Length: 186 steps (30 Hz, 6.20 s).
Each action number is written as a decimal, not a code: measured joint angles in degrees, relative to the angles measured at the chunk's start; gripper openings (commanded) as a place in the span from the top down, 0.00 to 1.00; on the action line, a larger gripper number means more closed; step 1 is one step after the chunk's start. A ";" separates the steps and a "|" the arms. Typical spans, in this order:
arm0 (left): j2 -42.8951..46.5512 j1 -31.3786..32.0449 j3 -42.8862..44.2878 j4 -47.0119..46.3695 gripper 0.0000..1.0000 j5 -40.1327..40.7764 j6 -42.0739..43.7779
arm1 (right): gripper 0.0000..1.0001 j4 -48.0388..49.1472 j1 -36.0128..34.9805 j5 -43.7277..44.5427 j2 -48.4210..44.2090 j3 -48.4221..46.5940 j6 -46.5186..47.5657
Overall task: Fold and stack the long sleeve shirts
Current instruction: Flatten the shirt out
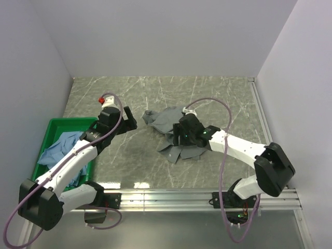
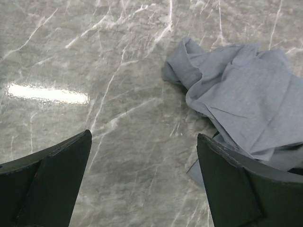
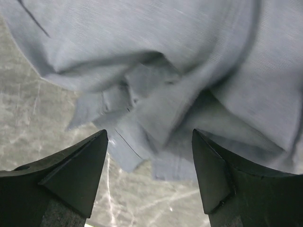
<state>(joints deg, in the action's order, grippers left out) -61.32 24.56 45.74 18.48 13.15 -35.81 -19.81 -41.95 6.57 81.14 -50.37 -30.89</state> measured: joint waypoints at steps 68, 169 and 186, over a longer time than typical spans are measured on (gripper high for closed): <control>-25.40 8.83 5.16 -4.50 0.14 -15.82 -9.66 | 0.37 -18.27 18.86 -8.70 -24.22 4.31 6.84; -9.62 -3.45 21.77 2.32 0.99 7.52 0.28 | 1.00 -19.12 -6.27 11.32 6.51 -21.07 28.89; -29.09 -3.34 65.83 -10.67 0.99 -9.31 4.39 | 1.00 -6.43 9.66 27.36 -13.03 -47.08 36.54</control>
<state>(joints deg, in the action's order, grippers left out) -90.41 21.21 111.57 7.81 3.84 -31.42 -26.24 -32.29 33.93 68.12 -97.45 5.65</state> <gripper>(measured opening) 0.021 0.024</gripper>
